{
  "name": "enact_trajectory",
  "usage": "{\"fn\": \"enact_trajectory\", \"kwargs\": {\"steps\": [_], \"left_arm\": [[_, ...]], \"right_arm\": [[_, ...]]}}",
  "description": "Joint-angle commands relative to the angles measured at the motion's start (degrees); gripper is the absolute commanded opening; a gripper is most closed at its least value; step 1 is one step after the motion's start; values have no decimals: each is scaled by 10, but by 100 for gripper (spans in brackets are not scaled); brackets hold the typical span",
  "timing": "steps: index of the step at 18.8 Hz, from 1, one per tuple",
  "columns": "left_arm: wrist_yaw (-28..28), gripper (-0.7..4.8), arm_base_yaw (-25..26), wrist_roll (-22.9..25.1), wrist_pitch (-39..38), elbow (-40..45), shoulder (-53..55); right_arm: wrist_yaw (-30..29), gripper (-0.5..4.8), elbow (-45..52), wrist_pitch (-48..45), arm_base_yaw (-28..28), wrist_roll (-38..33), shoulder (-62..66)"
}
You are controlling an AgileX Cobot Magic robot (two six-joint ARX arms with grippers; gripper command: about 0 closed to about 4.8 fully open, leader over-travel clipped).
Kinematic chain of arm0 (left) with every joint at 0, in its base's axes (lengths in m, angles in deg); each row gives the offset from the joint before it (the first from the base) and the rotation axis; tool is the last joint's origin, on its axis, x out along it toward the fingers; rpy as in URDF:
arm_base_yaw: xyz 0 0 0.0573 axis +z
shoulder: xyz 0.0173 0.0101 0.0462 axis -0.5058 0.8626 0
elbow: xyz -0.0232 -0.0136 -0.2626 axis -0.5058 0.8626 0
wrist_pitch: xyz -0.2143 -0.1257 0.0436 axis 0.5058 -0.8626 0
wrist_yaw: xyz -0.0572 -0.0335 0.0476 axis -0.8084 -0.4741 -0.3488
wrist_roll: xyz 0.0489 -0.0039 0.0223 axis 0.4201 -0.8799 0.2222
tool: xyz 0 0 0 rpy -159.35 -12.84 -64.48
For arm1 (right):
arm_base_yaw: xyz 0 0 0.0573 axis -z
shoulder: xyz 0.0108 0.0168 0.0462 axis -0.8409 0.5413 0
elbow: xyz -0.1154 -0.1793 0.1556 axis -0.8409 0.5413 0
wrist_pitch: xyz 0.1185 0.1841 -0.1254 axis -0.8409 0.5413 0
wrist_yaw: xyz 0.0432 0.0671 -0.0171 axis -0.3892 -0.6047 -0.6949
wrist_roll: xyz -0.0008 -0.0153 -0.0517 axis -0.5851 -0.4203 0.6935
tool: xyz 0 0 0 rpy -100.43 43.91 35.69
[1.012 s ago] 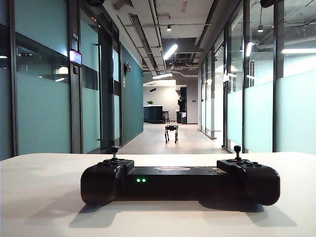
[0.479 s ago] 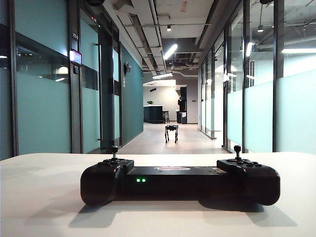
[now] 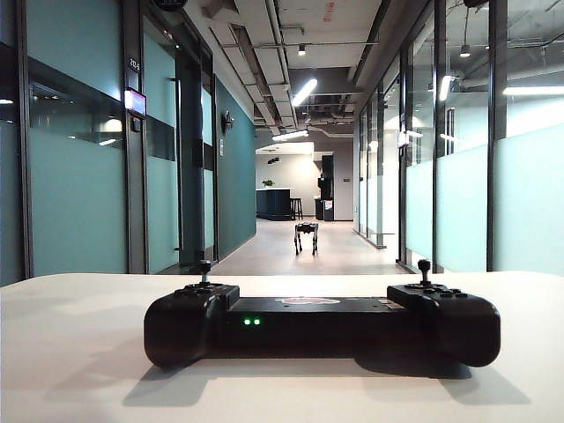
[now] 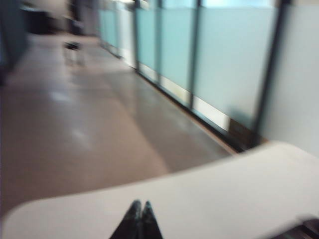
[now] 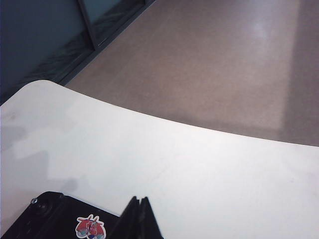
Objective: Push the left joystick on the remote control sitting on the white table forward to make the robot dog walk in a straight line until it approaches the door.
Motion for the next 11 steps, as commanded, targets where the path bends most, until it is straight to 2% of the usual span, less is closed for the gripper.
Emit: {"fn": "enact_trajectory", "kwargs": {"steps": [1,5,11], "left_arm": [[-8,-6,50,0,14,14,-16],[-17,-6,147,0,46,38,-32],[-23,-6,243,6,62,81,-32]], "right_arm": [[2,-1,-3,-10,-1,2,-1],[2,-1,-3,-10,-1,2,-1],[2,-1,-3,-10,-1,2,-1]]}}
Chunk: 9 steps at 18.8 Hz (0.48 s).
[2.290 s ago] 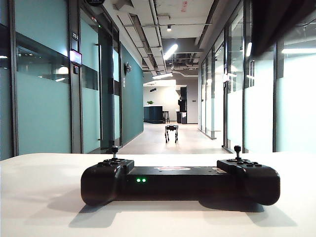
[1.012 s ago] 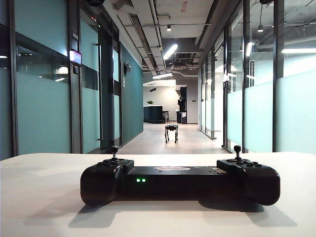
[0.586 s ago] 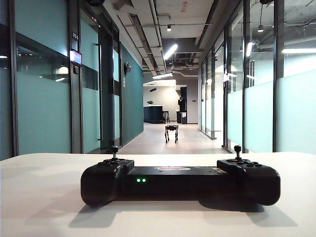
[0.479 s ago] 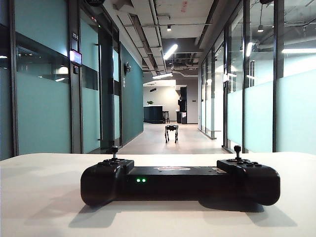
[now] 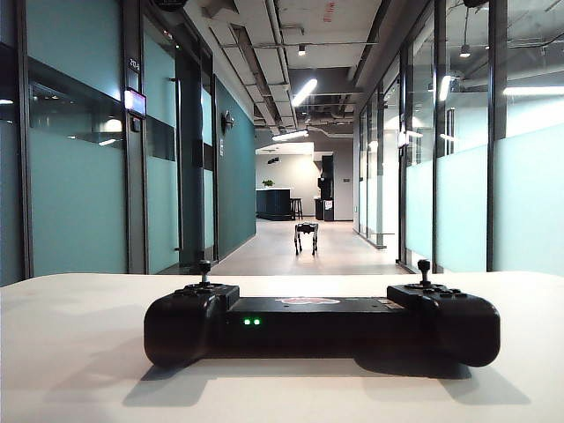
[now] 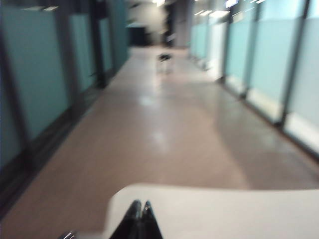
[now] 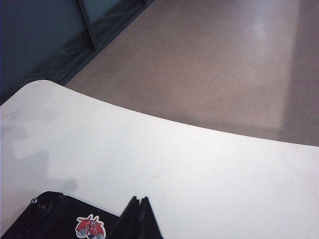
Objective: Push the left joystick on the remote control sitting on the white table forward to make the robot dog walk in a straight line until it approaches the door.
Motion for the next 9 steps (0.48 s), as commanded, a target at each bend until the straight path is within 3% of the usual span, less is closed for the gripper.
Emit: {"fn": "enact_trajectory", "kwargs": {"steps": [1,9], "left_arm": [[-16,-6,29,5,30,22,1],[-18,-6,37,12,84,83,1]], "right_arm": [[2,-1,-3,-10,-1,2,-1],[2,-1,-3,-10,-1,2,-1]]}}
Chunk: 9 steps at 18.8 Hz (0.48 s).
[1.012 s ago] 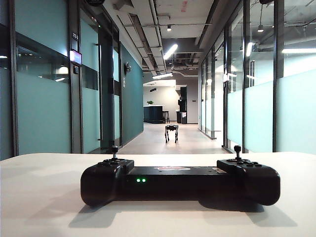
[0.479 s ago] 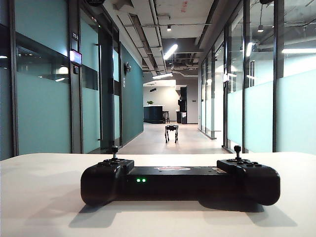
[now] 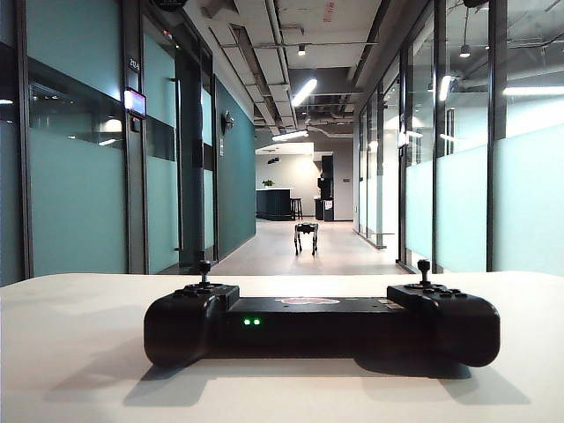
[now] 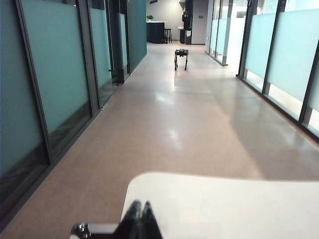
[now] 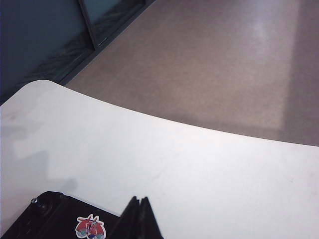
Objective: Push the left joystick on the remote control sitting on the white table forward to make the robot dog walk in a straight line until it approaches the door.
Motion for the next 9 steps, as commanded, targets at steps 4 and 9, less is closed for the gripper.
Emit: {"fn": "enact_trajectory", "kwargs": {"steps": [4,9], "left_arm": [[2,-6,0,31,-19,5,0],[4,-6,0,24,-32,5,0]], "right_arm": [[2,-1,-3,-10,-1,2,0],[2,-1,-3,-10,-1,2,0]]}}
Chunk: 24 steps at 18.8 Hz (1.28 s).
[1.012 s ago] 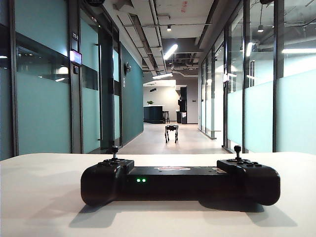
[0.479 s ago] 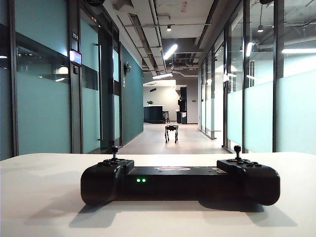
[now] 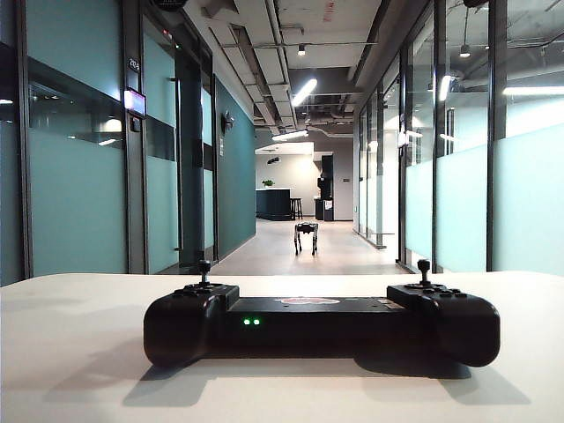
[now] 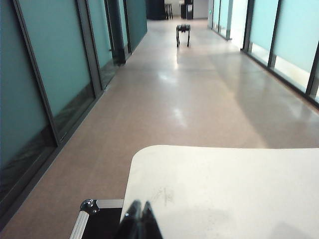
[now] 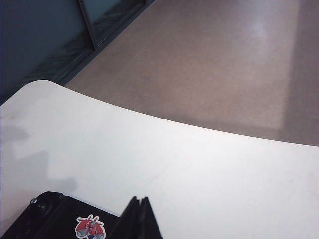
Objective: Push the left joystick on the remote control sitting on the white table forward to make the robot dog walk in a straight line until it approaches the door.
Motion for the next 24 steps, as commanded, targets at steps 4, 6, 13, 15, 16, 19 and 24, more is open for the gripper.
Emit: {"fn": "enact_trajectory", "kwargs": {"steps": [4,6,13,15,16,19,24], "left_arm": [[7,-6,0,-35,8,-2,0],[6,-6,0,-35,10,-2,0],[15,-5,0,-33,8,-2,0],[15,-5,0,-33,8,-2,0],[15,-5,0,-33,8,-2,0],[15,-5,0,-33,8,-2,0],[15,-5,0,-33,8,-2,0]], "right_arm": [[2,-1,-3,-10,0,2,0],[2,-1,-3,-10,0,2,0],[2,-1,-3,-10,0,2,0],[2,-1,-3,-10,0,2,0],[2,-1,-3,-10,0,2,0],[2,-1,-3,-10,0,2,0],[64,-1,59,-68,60,50,-51]]}}
